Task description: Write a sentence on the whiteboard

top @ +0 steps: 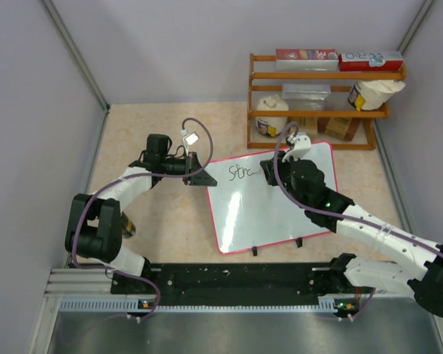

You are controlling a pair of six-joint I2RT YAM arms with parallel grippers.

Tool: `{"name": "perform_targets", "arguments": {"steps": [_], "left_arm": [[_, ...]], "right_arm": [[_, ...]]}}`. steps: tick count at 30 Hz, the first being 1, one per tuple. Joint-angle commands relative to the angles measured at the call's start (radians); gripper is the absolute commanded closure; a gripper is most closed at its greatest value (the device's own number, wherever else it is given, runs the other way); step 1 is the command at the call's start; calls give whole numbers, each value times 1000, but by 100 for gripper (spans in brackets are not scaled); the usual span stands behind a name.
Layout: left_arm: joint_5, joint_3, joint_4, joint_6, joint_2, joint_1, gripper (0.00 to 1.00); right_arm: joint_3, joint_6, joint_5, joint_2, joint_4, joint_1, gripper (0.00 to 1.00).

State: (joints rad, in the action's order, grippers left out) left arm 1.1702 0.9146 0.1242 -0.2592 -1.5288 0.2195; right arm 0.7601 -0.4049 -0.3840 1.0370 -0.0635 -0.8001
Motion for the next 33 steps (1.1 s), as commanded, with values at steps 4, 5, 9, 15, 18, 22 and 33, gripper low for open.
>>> {"name": "perform_targets", "arguments": {"steps": [4,5,9,15,18,22,33], "left_arm": [[-138,-25,31,132,-1,41,100],[-138,-25,29,132,1,41,100],[-138,-25,29,130,4,41,100],[-138,-25,29,130,2,41,100],[-138,-23,31,130,1,41,100],[-136,-23,29,130,1,41,100],[-139,-25,29,130,1,43,100]], "right_arm": [[67,11,-9,52,-30,13,100],[70,9,-3,54,-35,13,100],[70,8,8,55,-39,13,100],[59,6,33,40,-38,13,100],[50,1,34,-4,-45,13,100],[44,1,8,-49,-62,13,100],[65,44,-42,-8,-47,16,100]]}}
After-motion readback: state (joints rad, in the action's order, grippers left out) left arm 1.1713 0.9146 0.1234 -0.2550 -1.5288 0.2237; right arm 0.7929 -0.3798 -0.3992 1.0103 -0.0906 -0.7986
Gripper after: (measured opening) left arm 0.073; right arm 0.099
